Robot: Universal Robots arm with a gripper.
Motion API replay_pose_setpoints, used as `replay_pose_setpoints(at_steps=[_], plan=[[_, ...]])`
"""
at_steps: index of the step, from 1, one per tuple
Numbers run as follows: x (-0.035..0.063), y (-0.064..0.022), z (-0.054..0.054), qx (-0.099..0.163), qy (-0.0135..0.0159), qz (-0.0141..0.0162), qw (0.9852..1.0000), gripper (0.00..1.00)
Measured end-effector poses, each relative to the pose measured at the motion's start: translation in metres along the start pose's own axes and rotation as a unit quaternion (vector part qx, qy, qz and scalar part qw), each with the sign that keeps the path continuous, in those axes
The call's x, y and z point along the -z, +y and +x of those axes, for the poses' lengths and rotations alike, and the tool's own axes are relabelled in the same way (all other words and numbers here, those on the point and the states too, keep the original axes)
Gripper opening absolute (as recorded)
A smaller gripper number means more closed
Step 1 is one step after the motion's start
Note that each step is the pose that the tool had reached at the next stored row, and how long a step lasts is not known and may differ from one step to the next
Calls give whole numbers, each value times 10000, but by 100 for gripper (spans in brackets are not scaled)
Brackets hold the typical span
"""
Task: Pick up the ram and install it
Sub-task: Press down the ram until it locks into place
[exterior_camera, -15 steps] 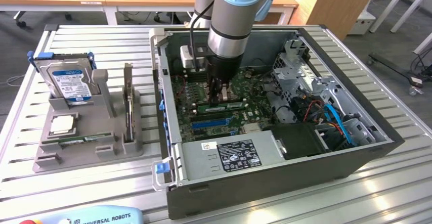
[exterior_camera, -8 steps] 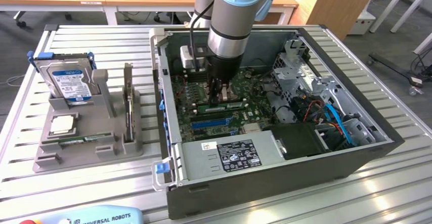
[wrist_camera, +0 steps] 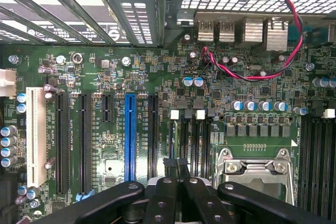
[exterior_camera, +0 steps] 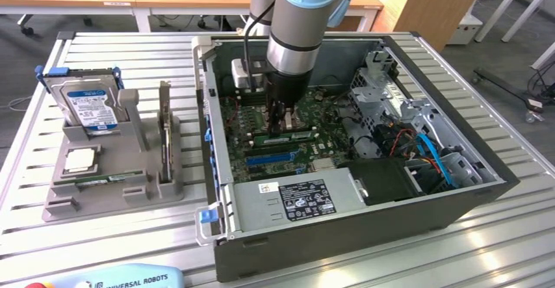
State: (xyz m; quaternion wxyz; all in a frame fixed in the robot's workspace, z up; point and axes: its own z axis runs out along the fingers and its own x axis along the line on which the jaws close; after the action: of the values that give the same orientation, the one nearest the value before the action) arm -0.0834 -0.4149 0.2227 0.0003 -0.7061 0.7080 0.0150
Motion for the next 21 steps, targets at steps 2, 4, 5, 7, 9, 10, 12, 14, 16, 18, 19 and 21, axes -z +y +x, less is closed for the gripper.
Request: replay_pose_setpoints(at_steps=[2,4,5,7,9,10,12,14,16,18,19,21], plan=[[-1,0,0,0,1,0,10000,10],[-2,0,0,0,1,0,10000,10],[-3,0,0,0,0,0,10000,10],[-3,0,0,0,0,0,10000,10],[-3,0,0,0,0,0,10000,10],[-4,0,0,-1,0,0,10000,10],[-4,0,0,0,0,0,10000,10],[-4,0,0,0,0,0,10000,10],[-4,0,0,0,0,0,10000,10],[-5,0,0,0,1,0,10000,10],[-5,0,0,0,0,0,10000,10],[-6,0,0,0,0,0,10000,10]])
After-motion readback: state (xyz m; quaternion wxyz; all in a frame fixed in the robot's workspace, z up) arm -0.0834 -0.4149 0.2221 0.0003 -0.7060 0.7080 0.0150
